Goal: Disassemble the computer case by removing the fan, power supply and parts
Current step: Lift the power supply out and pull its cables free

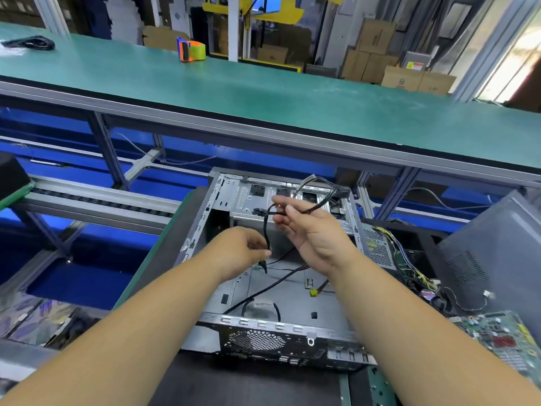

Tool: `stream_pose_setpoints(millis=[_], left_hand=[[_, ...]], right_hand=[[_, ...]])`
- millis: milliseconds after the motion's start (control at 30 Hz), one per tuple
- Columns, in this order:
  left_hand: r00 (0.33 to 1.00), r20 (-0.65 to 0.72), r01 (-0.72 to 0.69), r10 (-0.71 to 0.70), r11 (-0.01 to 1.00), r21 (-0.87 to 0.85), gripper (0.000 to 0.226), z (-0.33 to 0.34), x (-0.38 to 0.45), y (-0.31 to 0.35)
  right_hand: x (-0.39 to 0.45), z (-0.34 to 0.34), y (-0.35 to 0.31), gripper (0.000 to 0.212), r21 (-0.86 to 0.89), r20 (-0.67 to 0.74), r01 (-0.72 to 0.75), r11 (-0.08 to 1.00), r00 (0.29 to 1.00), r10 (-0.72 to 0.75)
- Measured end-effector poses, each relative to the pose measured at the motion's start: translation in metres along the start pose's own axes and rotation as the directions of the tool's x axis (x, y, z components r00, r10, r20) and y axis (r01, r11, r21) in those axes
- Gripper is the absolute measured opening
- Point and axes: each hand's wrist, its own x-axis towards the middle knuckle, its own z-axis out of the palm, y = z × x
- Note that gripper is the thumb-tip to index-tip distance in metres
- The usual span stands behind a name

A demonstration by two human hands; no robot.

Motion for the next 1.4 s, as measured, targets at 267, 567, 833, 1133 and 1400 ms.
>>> stream_pose_setpoints(millis=[267,567,833,1133,1400], left_hand=[[0.976,-0.163,-0.186,0.143,0.938,-0.291,0.013,-0.008,-0.005,0.034],[0.966,0.152,-0.093,0.21,0.827,-0.554,0.006,0.066,-0.005,0.13],[0.956,0.2,-0.118,0.214,0.907,-0.405,0.012,0.141,0.004,0.201],[0.985,0.036,-0.168,0.17,0.985,-0.045,0.008,0.191,0.024,0.224],[0.998,0.039,-0.056,0.055,0.998,0.028,0.01,0.207,0.027,0.213]], right_hand=[[-0.049,-0.01,-0.034,0.026,-0.646,-0.26,0.026,0.763,0.932,-0.252],[-0.109,-0.056,-0.045,0.053,-0.468,-0.391,-0.209,0.859,0.92,0.01],[-0.154,-0.147,-0.085,0.026,-0.643,-0.309,-0.241,0.727,0.95,0.042],[-0.142,-0.277,-0.11,0.031,-0.18,-0.643,-0.403,0.897,0.738,0.203],[-0.11,-0.365,-0.068,0.037,0.369,-0.594,-0.519,0.771,0.507,0.625]])
